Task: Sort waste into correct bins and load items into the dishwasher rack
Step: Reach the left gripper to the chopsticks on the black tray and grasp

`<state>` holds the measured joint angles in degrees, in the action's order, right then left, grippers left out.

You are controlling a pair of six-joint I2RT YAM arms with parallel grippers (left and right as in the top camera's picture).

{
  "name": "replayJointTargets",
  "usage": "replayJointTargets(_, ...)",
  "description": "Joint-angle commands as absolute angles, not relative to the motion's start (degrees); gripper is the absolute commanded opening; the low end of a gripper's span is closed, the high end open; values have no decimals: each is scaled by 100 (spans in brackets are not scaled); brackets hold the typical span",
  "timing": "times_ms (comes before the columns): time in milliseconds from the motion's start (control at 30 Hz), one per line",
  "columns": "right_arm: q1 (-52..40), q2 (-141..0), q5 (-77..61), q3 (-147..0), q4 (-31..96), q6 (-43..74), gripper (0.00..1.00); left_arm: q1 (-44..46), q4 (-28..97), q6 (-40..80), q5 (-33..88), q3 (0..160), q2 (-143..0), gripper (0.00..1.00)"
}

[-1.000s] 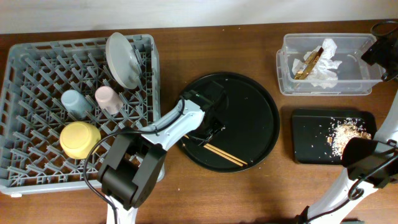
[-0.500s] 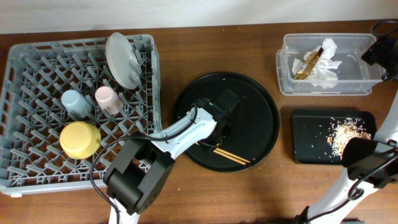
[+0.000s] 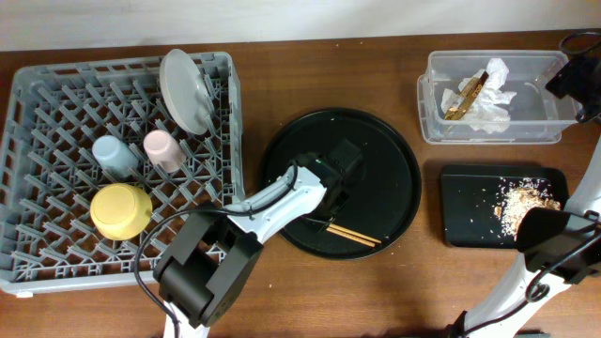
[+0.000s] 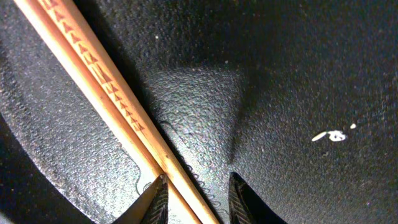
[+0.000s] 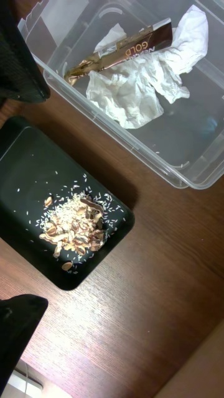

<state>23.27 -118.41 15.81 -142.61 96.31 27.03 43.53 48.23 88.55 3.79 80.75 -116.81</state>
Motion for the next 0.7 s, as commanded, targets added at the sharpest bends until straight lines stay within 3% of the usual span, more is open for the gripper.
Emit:
replayJointTargets(0,2327,-11861,1653,-14261,9649,2751,99,4388,4838,9233,320,7787,-11821,31)
replayJointTargets(133,2327,-11861,1653,-14263,9649,2751,99,4377,4746,9233,213,7787,-11821,42)
replayJointTargets(467,2327,-11861,1653,-14261,9649,2751,99,4355,4552,9233,-395,7787,-11821,43)
replayJointTargets(567,2327,-11861,1653,-14261,9647,2751,99,4355,4547,9207,-401,7787,-11821,41)
replayJointTargets(667,2327,-11861,1653,-14261,9649,2751,99,4338,4558,9059,-421,7787,-11821,27)
